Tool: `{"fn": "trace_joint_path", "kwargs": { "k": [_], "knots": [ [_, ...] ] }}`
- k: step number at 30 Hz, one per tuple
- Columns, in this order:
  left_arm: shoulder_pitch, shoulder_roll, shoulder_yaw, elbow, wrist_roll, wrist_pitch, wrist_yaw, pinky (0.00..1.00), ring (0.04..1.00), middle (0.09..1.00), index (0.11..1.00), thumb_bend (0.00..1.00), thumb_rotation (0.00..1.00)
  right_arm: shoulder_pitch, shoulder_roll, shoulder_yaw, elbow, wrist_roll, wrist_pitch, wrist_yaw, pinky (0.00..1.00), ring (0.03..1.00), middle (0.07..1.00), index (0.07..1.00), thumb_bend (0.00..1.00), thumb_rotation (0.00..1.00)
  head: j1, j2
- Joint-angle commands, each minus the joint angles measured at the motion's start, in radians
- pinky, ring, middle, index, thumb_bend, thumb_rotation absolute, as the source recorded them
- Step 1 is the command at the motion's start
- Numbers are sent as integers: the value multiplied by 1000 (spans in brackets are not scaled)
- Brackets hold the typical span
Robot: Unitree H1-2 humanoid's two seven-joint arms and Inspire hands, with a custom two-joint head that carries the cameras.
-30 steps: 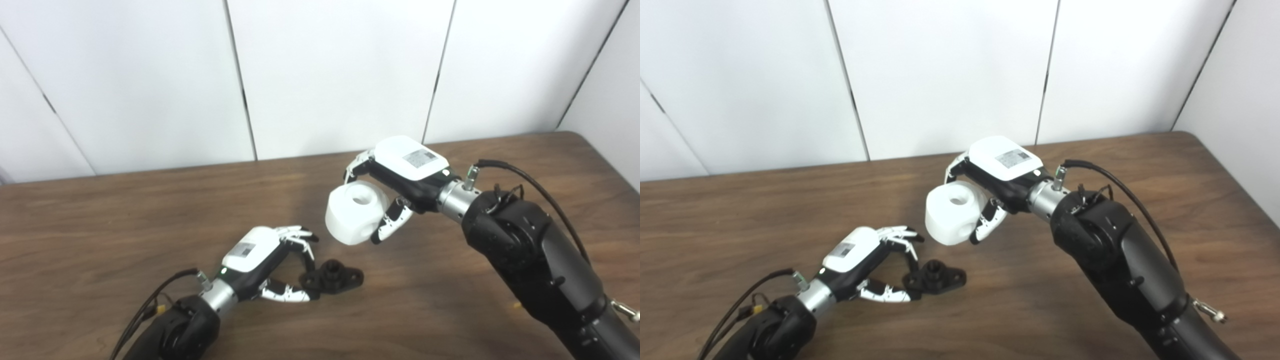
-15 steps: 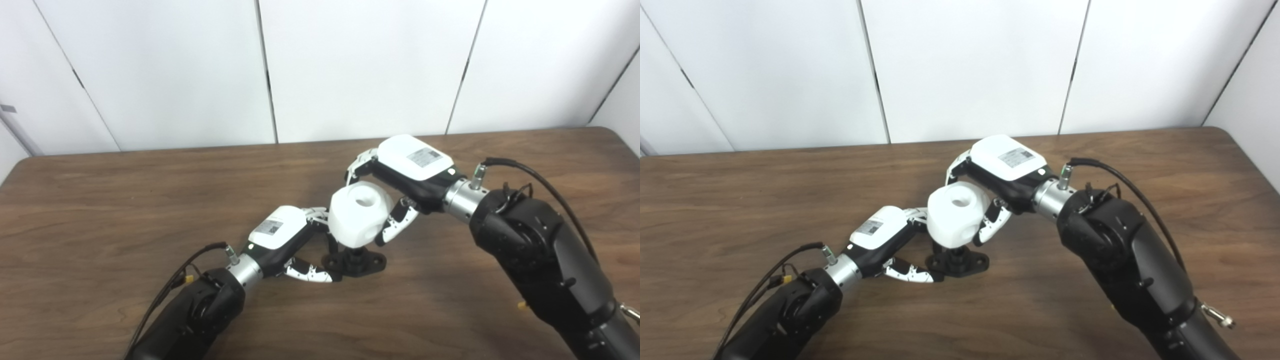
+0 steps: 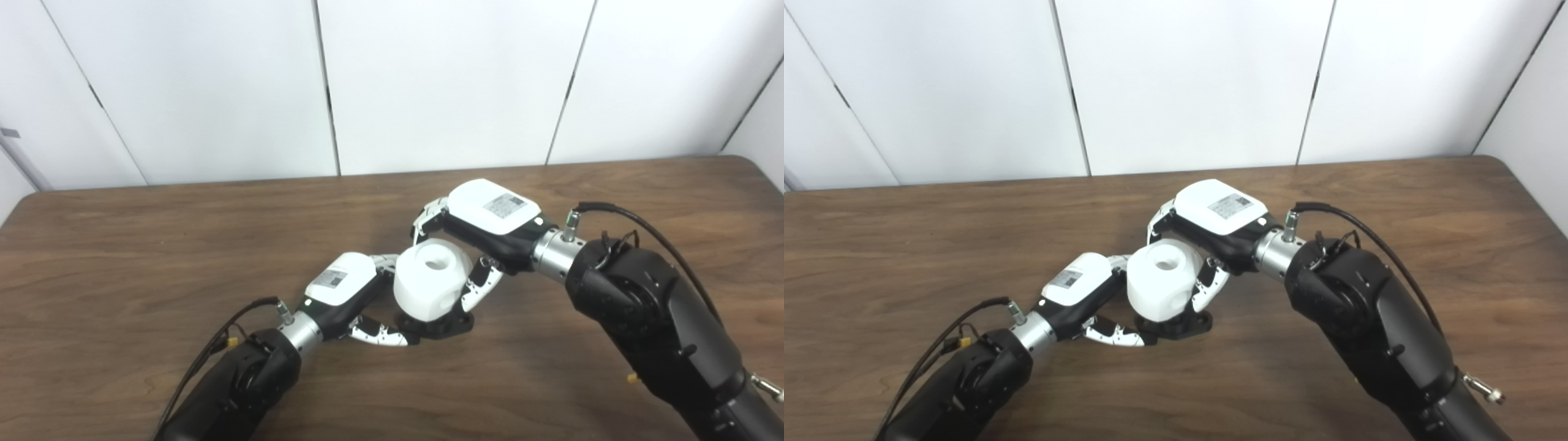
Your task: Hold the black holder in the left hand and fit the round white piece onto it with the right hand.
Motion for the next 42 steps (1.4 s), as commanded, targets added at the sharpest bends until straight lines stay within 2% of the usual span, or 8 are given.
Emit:
{"fn": "trace_joint_path", "kwargs": {
  "k": [1, 6, 14, 26, 32, 42],
  "knots": [
    [37, 5, -35, 45, 33, 48, -75, 815, 879, 821, 478, 523, 76, -34, -2, -13, -20, 8, -24, -11, 673, 822, 746, 481, 525, 140, -2, 2],
    [38, 8, -35, 38, 30, 51, -83, 820, 881, 824, 478, 524, 75, -39, -14, -19, -19, 12, -40, -7, 665, 822, 744, 481, 525, 139, -5, 5],
    [42, 13, -36, 23, 32, 61, -94, 827, 883, 826, 478, 523, 76, -43, -19, -32, -34, 7, -17, 25, 690, 829, 749, 482, 525, 137, -16, 11],
    [46, 19, -36, 8, 28, 73, -107, 832, 887, 829, 478, 524, 75, -53, -32, -47, -23, 4, -37, 20, 694, 828, 745, 482, 523, 138, -21, 19],
    [47, 19, -39, 2, 25, 79, -110, 830, 888, 829, 478, 524, 75, -55, -30, -43, -28, 0, -21, 35, 701, 833, 749, 482, 523, 138, -19, 24],
    [48, 20, -37, 1, 17, 78, -110, 829, 890, 829, 478, 523, 76, -47, -22, -31, -12, 0, -34, 30, 682, 820, 745, 482, 523, 139, -16, 29]
  ]
}}
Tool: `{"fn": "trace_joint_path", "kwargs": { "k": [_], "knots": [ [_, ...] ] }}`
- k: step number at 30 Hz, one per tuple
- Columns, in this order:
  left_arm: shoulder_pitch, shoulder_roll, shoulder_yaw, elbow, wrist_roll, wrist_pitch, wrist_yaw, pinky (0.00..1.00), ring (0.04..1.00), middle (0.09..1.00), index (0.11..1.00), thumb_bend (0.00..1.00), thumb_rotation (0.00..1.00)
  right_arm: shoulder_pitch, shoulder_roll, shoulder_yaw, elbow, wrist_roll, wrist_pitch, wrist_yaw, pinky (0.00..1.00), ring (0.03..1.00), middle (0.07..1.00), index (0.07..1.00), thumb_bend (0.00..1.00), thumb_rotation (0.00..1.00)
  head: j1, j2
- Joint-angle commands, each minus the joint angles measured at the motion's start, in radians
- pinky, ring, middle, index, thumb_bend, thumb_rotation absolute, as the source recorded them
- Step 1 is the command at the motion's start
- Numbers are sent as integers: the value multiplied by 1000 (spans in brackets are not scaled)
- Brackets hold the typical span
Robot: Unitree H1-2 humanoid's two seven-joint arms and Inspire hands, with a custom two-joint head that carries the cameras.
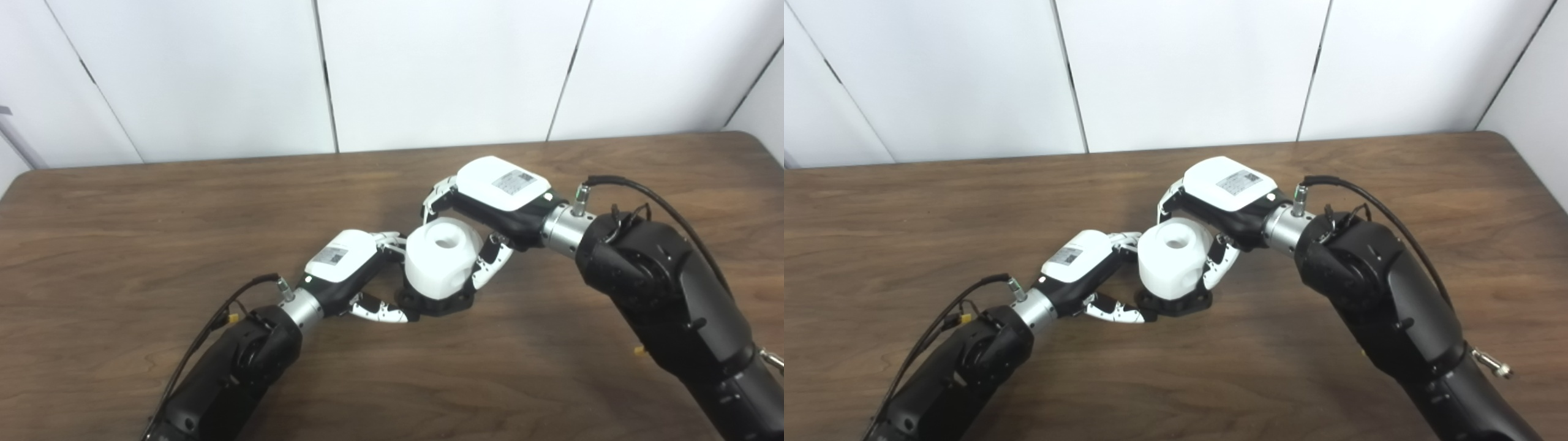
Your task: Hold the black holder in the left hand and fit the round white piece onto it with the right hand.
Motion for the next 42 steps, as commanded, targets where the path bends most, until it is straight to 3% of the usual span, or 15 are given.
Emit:
{"fn": "trace_joint_path", "kwargs": {
  "k": [1, 17, 42],
  "knots": [
    [44, 16, -33, 32, 18, 39, -87, 829, 890, 829, 478, 523, 76, -46, -4, -10, -12, 1, -23, -14, 682, 820, 745, 482, 523, 139, 0, 1],
    [48, 19, -34, 20, 20, 42, -91, 828, 892, 830, 478, 523, 76, -24, 11, 27, 43, -23, -43, -33, 673, 806, 743, 482, 523, 140, 1, 5],
    [52, 29, -32, 14, 18, 38, -98, 826, 889, 826, 478, 524, 75, -20, 17, 7, 83, -18, -41, -59, 674, 801, 735, 483, 522, 139, -3, 17]
  ]
}}
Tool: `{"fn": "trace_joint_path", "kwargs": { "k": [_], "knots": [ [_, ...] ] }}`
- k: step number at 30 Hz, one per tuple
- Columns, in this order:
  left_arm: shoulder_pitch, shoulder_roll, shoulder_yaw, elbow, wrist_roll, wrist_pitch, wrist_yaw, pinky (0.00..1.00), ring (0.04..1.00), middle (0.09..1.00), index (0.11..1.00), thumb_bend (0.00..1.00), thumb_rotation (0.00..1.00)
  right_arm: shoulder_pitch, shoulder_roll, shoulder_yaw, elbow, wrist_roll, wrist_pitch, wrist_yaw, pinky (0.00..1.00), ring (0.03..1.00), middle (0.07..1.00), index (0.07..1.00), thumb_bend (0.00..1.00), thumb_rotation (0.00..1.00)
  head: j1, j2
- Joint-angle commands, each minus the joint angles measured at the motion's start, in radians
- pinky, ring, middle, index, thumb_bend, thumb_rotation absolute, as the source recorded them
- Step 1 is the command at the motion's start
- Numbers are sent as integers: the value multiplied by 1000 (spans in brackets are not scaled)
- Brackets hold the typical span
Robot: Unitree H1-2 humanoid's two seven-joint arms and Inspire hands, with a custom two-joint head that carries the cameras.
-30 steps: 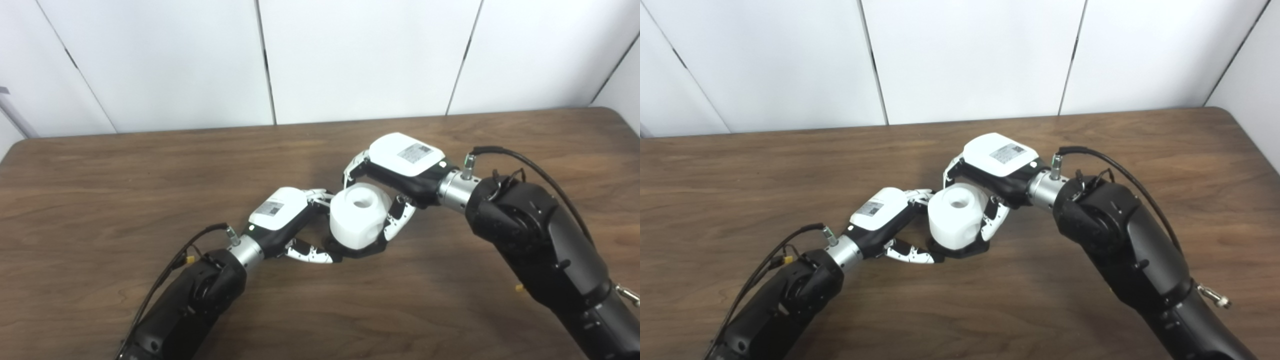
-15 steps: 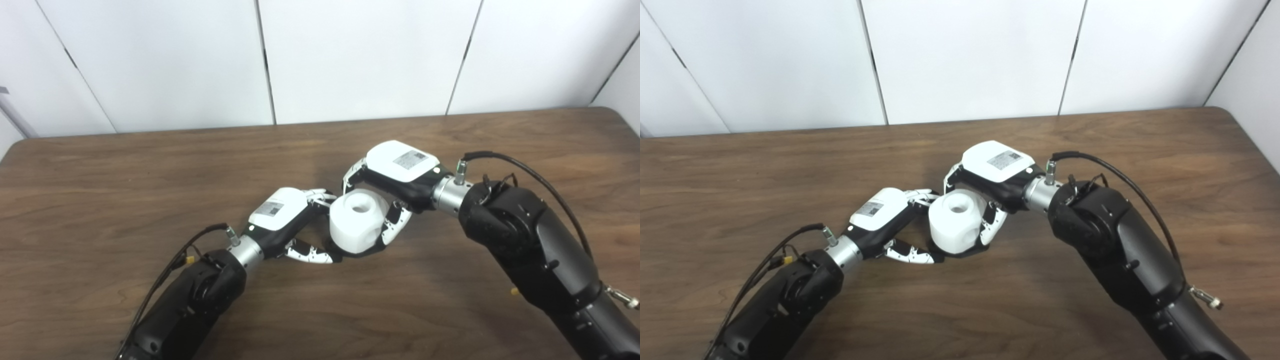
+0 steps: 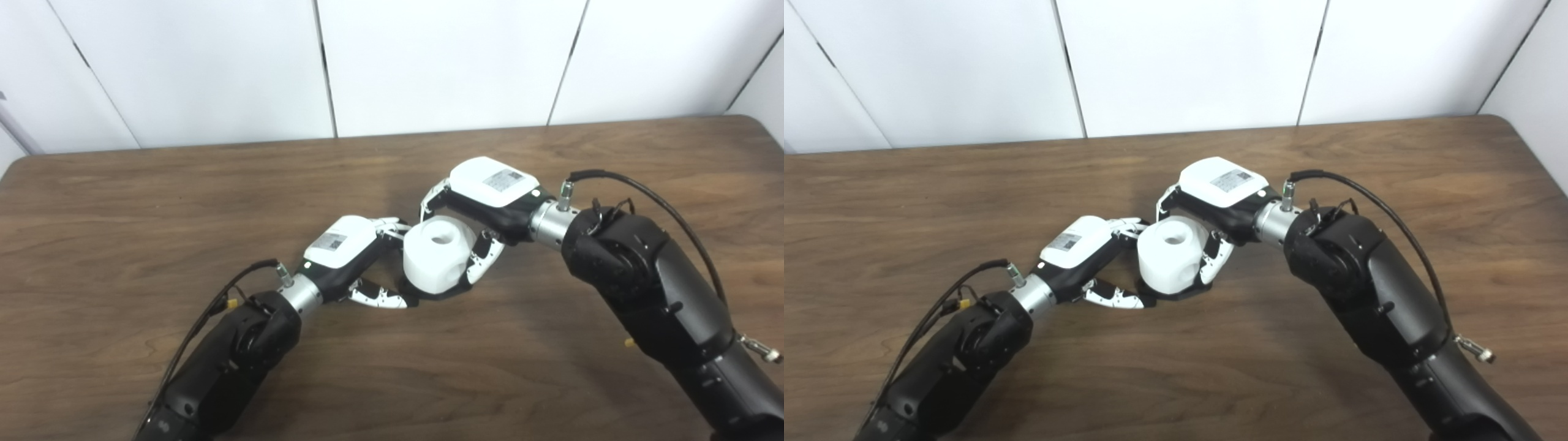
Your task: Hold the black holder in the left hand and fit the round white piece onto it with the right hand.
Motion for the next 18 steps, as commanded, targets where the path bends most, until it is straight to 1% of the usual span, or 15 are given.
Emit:
{"fn": "trace_joint_path", "kwargs": {
  "k": [1, 5, 9, 13, 18],
  "knots": [
    [47, 23, -32, 29, 18, 31, -85, 826, 889, 826, 478, 524, 75, -30, -5, -19, -17, 2, -10, -23, 671, 799, 733, 483, 522, 138, -1, 2],
    [47, 21, -31, 29, 16, 40, -91, 830, 890, 828, 479, 523, 75, -28, -9, -18, -14, 3, -18, -26, 665, 794, 728, 482, 523, 138, -2, 1],
    [46, 20, -31, 39, 19, 23, -75, 809, 883, 821, 478, 524, 75, -25, -11, -17, -14, -4, -22, -31, 671, 794, 727, 482, 522, 140, -2, 2],
    [46, 20, -30, 29, 17, 36, -88, 828, 890, 827, 478, 523, 75, -26, -13, -16, -16, -7, -20, -29, 673, 796, 727, 482, 522, 140, -2, 4],
    [47, 20, -30, 25, 18, 40, -91, 826, 887, 827, 479, 524, 75, -27, -15, -15, -16, -9, -18, -25, 674, 796, 727, 482, 522, 140, -2, 5]
  ]
}}
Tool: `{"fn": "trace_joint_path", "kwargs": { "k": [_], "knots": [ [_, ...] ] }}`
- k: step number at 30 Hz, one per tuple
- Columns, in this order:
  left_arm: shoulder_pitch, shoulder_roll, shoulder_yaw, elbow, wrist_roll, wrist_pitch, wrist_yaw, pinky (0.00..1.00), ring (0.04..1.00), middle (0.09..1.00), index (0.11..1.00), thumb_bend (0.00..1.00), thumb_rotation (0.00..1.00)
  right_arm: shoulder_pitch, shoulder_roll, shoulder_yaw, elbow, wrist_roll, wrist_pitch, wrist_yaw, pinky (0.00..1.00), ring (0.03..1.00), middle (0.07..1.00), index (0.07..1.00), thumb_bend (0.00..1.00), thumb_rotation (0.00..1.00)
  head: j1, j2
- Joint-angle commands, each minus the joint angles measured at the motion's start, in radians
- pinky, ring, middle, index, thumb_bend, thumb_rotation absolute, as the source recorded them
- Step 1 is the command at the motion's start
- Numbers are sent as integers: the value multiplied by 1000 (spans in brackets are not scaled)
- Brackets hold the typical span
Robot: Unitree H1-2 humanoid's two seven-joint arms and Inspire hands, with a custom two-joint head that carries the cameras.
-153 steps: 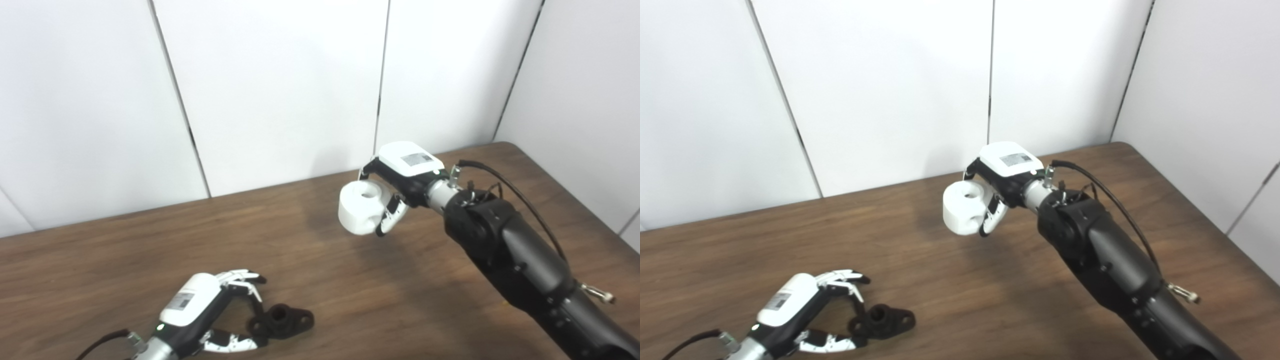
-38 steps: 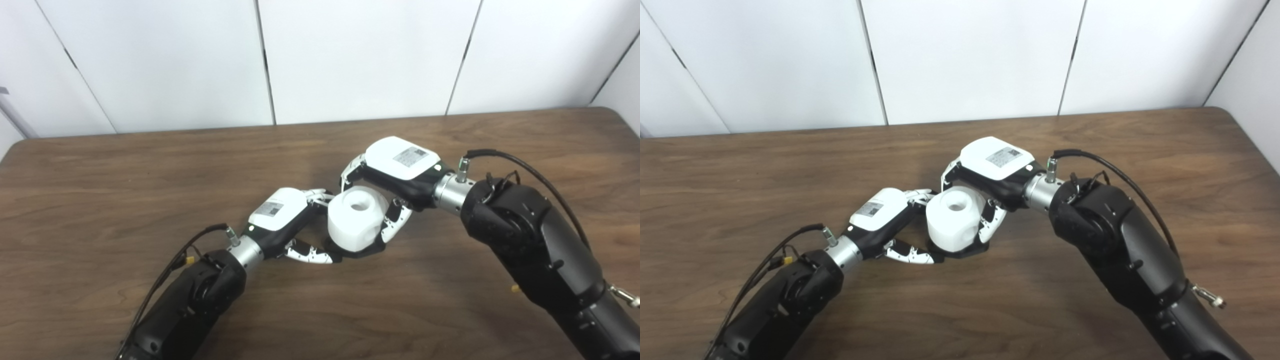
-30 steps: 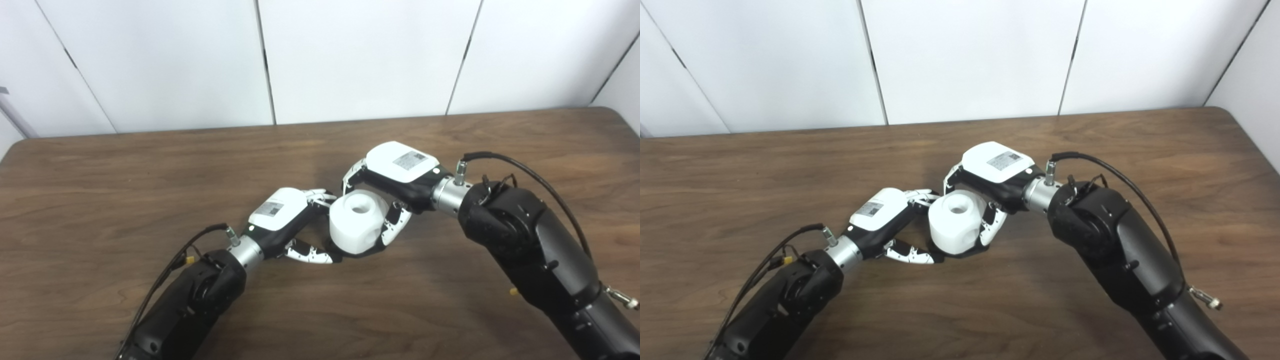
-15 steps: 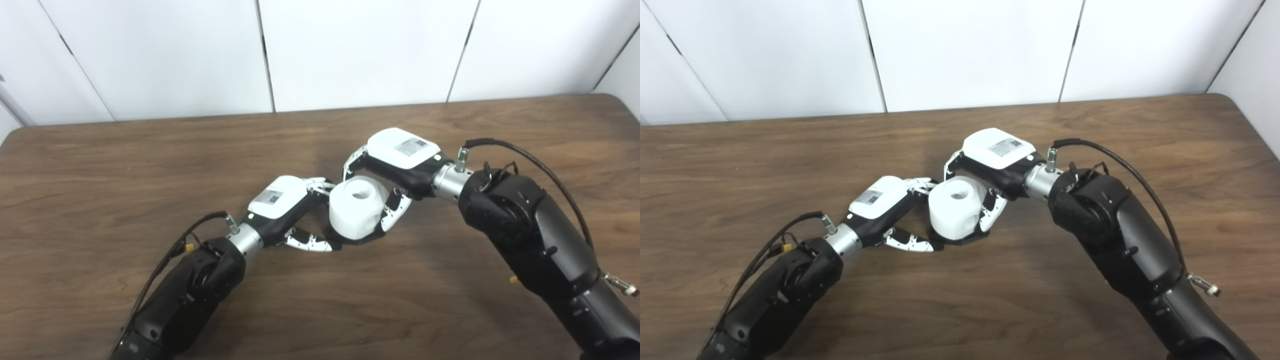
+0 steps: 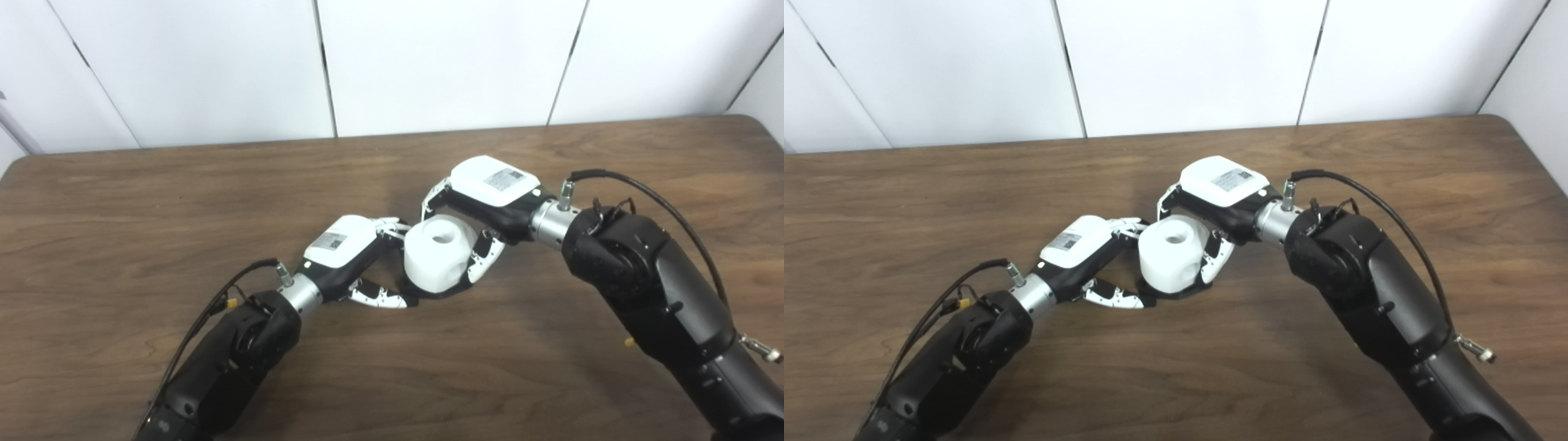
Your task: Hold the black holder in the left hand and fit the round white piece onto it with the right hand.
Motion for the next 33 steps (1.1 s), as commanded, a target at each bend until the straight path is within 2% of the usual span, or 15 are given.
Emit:
{"fn": "trace_joint_path", "kwargs": {
  "k": [1, 17, 27, 33],
  "knots": [
    [47, 21, -31, 25, 19, 42, -89, 826, 887, 828, 479, 524, 75, -27, -13, -14, -17, -8, -15, -19, 675, 797, 727, 482, 522, 140, 0, 3],
    [49, 21, -31, 17, 14, 44, -94, 821, 892, 829, 479, 524, 74, -15, -26, -7, -5, -52, -78, -54, 682, 789, 710, 482, 523, 139, 3, 10],
    [50, 23, -33, 14, 18, 47, -98, 819, 891, 829, 479, 524, 75, -6, -29, -9, 15, -86, -155, -128, 670, 764, 692, 482, 524, 139, 7, 15],
    [51, 24, -32, 13, 17, 43, -95, 811, 887, 826, 479, 524, 75, -3, -26, -13, 18, -84, -166, -138, 665, 763, 693, 483, 523, 140, 7, 19]
  ]
}}
